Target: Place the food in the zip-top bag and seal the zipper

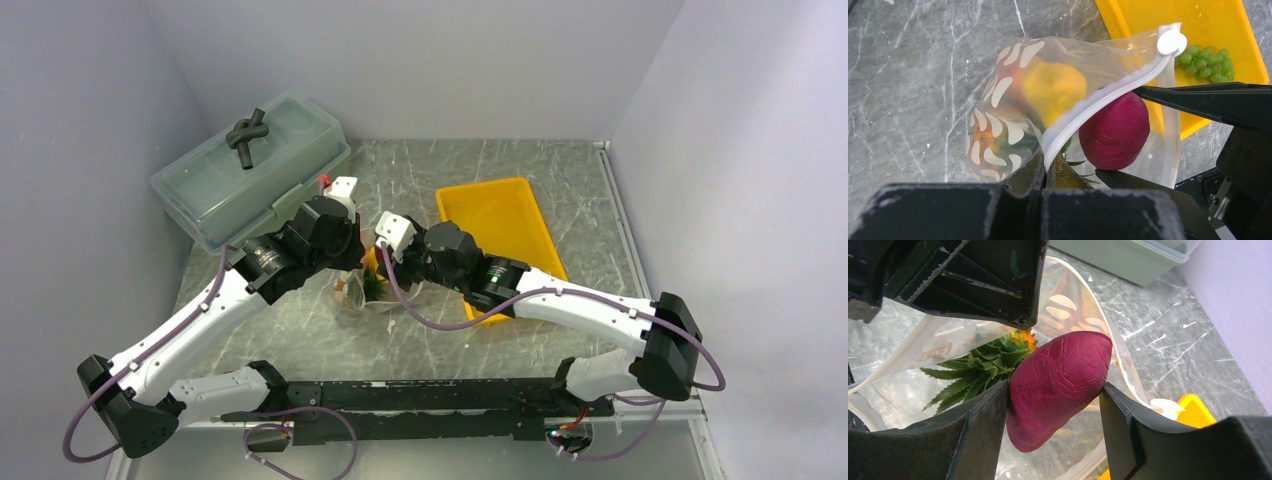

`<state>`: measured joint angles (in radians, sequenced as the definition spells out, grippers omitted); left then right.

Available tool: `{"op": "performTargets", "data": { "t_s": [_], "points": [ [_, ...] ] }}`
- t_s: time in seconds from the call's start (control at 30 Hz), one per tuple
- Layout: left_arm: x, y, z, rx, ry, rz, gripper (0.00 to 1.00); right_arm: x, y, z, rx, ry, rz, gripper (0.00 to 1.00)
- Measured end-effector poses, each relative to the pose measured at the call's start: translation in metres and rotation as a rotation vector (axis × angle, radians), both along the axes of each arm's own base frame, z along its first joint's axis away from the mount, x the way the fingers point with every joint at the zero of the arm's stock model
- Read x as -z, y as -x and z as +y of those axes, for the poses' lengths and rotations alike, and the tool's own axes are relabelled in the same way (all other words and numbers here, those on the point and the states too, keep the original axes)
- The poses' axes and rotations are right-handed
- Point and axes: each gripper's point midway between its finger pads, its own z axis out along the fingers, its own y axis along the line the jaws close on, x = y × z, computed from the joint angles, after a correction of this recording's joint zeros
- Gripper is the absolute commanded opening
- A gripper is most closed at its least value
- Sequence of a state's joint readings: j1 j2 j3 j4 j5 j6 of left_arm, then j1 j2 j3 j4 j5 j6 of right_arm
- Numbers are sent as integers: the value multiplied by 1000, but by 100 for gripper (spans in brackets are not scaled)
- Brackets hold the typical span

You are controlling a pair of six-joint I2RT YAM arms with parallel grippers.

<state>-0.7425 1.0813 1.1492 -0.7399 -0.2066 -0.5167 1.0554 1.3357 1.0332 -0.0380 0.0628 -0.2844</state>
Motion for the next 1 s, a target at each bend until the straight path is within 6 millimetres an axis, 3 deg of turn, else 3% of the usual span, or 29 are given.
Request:
{"op": "performTargets", "data": {
  "t_s": [0.5,0.9,1.0],
  "points": [
    [1,0,1,-2,-4,4,0,-1,-5,-3,48,-8,3,72],
    [1,0,1,-3,-4,5,0,-12,-8,-6,80,-50,-1,76],
    [1,0,2,-3,-5,5,0,-18,-9,-9,102,-68,-3,85]
  ]
}}
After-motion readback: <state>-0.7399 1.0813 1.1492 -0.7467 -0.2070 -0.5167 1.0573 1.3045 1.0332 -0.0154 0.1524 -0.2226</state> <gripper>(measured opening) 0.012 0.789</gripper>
